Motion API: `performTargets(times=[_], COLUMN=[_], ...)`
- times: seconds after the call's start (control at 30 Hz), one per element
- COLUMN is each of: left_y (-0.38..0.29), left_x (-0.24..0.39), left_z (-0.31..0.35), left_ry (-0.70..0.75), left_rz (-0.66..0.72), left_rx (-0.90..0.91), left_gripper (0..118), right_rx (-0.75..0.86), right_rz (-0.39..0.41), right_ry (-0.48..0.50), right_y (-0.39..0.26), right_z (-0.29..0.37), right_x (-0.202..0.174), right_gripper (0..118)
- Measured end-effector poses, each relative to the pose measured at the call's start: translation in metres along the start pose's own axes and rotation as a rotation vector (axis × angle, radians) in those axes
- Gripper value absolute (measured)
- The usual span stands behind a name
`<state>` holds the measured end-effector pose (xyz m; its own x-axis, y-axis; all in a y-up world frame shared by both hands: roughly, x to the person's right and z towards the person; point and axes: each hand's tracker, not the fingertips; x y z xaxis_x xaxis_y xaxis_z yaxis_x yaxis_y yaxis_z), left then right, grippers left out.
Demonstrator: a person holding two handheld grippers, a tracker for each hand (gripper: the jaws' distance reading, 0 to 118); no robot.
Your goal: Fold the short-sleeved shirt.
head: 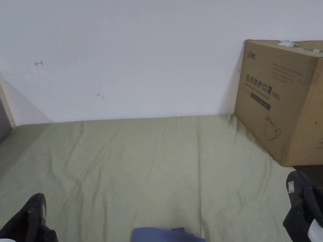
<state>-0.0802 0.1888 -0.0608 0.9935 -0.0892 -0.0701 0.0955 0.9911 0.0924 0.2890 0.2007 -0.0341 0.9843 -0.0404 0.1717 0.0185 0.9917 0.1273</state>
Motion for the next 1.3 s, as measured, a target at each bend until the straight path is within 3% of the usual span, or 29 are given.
performTargets(times=[0.1,0.17,0.27,0.3,0.4,0.5,0.57,0.67,0.7,0.8,0.83,1.03,1.1,1.2,1.23,1.27,1.3], left_y=[0.000,-0.007,-0.026,-0.032,-0.049,-0.070,-0.096,-0.150,-0.168,-0.218,-0.230,-0.291,-0.293,-0.295,-0.291,-0.287,-0.279], left_x=[0.002,-0.001,-0.002,-0.002,-0.006,-0.021,-0.032,-0.041,-0.042,-0.027,-0.026,0.039,0.059,0.075,0.072,0.066,0.062], left_z=[-0.006,-0.017,-0.023,-0.024,-0.035,-0.064,-0.093,-0.137,-0.146,-0.174,-0.179,-0.217,-0.225,-0.224,-0.224,-0.224,-0.218], left_ry=[-0.026,-0.127,-0.130,-0.130,-0.143,-0.261,-0.391,-0.605,-0.658,-0.814,-0.835,-1.011,-1.101,-1.053,-1.039,-0.976,-0.858], left_rz=[0.033,0.074,0.099,0.102,0.153,0.280,0.427,0.690,0.773,0.859,0.846,1.091,1.108,1.055,1.005,0.920,0.797], left_rx=[-0.039,-0.156,-0.244,-0.254,-0.365,-0.524,-0.669,-0.910,-0.965,-1.112,-1.154,-1.239,-1.187,-1.191,-1.181,-1.188,-1.220], left_gripper=[0,0,0,0,0,0,1,2,13,109,117,118,118,114,85,33,22], right_rx=[-0.085,-0.362,-0.906,-1.014,-1.165,-1.245,-1.278,-1.275,-1.278,-1.283,-1.284,-1.302,-1.309,-1.317,-1.319,-1.320,-1.321], right_rz=[-0.095,-0.228,-0.234,-0.229,-0.214,-0.331,-0.373,-0.371,-0.368,-0.351,-0.344,-0.345,-0.357,-0.376,-0.383,-0.389,-0.394], right_ry=[0.102,0.274,0.386,0.451,0.469,0.418,0.418,0.445,0.453,0.470,0.474,0.477,0.476,0.476,0.475,0.474,0.471], right_y=[-0.007,-0.033,-0.106,-0.130,-0.196,-0.228,-0.237,-0.238,-0.238,-0.237,-0.237,-0.236,-0.237,-0.238,-0.239,-0.239,-0.238], right_z=[-0.014,-0.039,-0.081,-0.086,-0.091,-0.099,-0.100,-0.103,-0.105,-0.105,-0.106,-0.109,-0.110,-0.112,-0.112,-0.112,-0.112], right_x=[0.004,0.006,-0.015,-0.022,-0.039,-0.032,-0.024,-0.018,-0.018,-0.019,-0.019,-0.020,-0.019,-0.016,-0.016,-0.016,-0.016], right_gripper=[0,0,0,0,0,0,0,0,0,0,0,0,0,0,0,0,0])
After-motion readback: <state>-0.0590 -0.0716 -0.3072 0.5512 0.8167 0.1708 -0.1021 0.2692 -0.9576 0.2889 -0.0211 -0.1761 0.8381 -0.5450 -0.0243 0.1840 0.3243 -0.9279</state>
